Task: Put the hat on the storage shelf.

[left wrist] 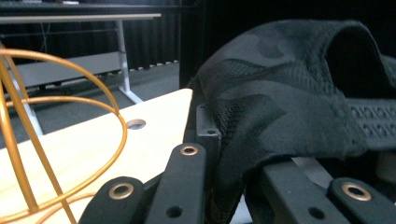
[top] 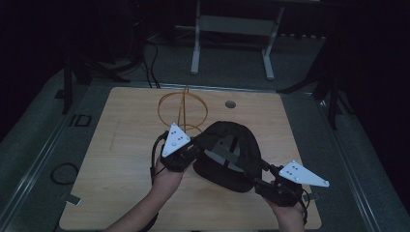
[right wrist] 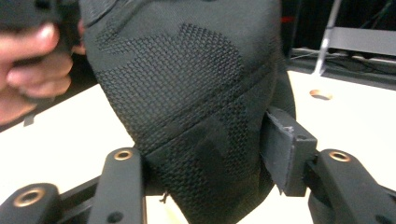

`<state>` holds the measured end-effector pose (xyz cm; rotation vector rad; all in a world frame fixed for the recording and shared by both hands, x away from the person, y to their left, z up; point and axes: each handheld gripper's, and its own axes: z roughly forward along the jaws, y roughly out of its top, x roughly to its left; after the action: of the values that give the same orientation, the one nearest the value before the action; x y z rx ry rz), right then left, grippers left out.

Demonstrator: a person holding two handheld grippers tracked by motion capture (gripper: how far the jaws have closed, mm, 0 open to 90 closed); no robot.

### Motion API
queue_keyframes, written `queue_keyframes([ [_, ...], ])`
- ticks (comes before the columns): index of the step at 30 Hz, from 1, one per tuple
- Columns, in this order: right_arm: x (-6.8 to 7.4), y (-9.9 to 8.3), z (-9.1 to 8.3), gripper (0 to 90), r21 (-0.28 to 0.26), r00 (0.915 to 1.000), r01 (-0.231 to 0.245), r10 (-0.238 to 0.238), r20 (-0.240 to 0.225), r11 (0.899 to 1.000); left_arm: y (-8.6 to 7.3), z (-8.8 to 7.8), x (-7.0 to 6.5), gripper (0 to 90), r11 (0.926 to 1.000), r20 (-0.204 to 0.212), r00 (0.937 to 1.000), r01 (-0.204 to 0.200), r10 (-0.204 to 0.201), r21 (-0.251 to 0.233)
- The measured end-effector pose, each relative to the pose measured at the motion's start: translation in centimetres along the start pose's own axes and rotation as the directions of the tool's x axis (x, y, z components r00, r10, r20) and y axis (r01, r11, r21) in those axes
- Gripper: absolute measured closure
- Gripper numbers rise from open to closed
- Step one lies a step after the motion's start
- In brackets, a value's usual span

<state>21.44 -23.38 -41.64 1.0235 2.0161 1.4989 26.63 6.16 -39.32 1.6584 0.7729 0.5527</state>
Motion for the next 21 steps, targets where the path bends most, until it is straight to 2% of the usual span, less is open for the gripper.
queue_keyframes([
  [4,0.3,-0.7,-0.4,43.4,0.055,0.9978,0.032,-0.029,-0.060,0.998,0.4,-0.2,0.0,88.1,1.0000,-0.009,0.9999,-0.005,0.005,-0.002],
  [6,0.4,-1.0,-0.8,42.6,0.060,0.9960,0.039,-0.034,-0.082,0.997,0.6,-0.4,0.2,88.1,0.9999,-0.006,1.0000,0.008,-0.008,-0.012],
  [9,0.0,-1.6,-1.9,41.9,0.058,0.9927,0.051,-0.044,-0.112,0.997,0.8,-0.7,0.5,88.1,0.9998,-0.007,1.0000,-0.006,0.006,-0.020],
  [11,-0.4,-1.8,-2.5,43.1,0.053,0.9926,0.067,-0.061,-0.105,0.996,0.9,-1.0,0.6,88.1,0.9996,-0.012,0.9997,-0.020,0.019,-0.022],
  [13,-0.6,-1.8,-2.8,44.7,0.054,0.9919,0.070,-0.064,-0.110,0.996,0.9,-1.3,0.9,88.1,0.9990,0.014,0.9995,-0.027,0.028,-0.035],
  [14,-1.1,-1.9,-3.2,45.0,0.049,0.9911,0.080,-0.074,-0.110,0.996,0.9,-1.4,0.9,88.0,0.9987,0.013,0.9994,-0.033,0.033,-0.038],
  [15,-1.3,-1.8,-3.4,44.9,0.045,0.9916,0.083,-0.078,-0.104,0.996,0.9,-1.6,1.1,88.1,0.9983,0.037,0.9986,-0.037,0.039,-0.044],
  [16,-1.6,-1.8,-3.5,43.7,0.038,0.9917,0.088,-0.084,-0.097,0.995,0.9,-1.7,1.1,88.0,0.9973,0.054,0.9973,-0.046,0.049,-0.057],
  [17,-1.9,-1.7,-3.7,43.2,0.031,0.9911,0.095,-0.091,-0.097,0.995,1.0,-2.0,1.2,88.0,0.9959,0.052,0.9962,-0.066,0.070,-0.061],
  [19,-2.5,-1.4,-3.9,41.5,0.014,0.9907,0.114,-0.113,-0.076,0.993,1.1,-2.5,1.6,88.0,0.9934,0.090,0.9917,-0.085,0.092,-0.077],
  [20,-3.0,-1.2,-3.9,39.2,0.007,0.9893,0.128,-0.127,-0.071,0.992,1.1,-2.6,1.7,88.0,0.9924,0.091,0.9909,-0.092,0.099,-0.082],
  [21,-3.2,-1.0,-3.9,39.2,0.002,0.9880,0.138,-0.138,-0.071,0.990,1.1,-2.9,2.1,88.0,0.9911,0.122,0.9873,-0.091,0.102,-0.098],
])
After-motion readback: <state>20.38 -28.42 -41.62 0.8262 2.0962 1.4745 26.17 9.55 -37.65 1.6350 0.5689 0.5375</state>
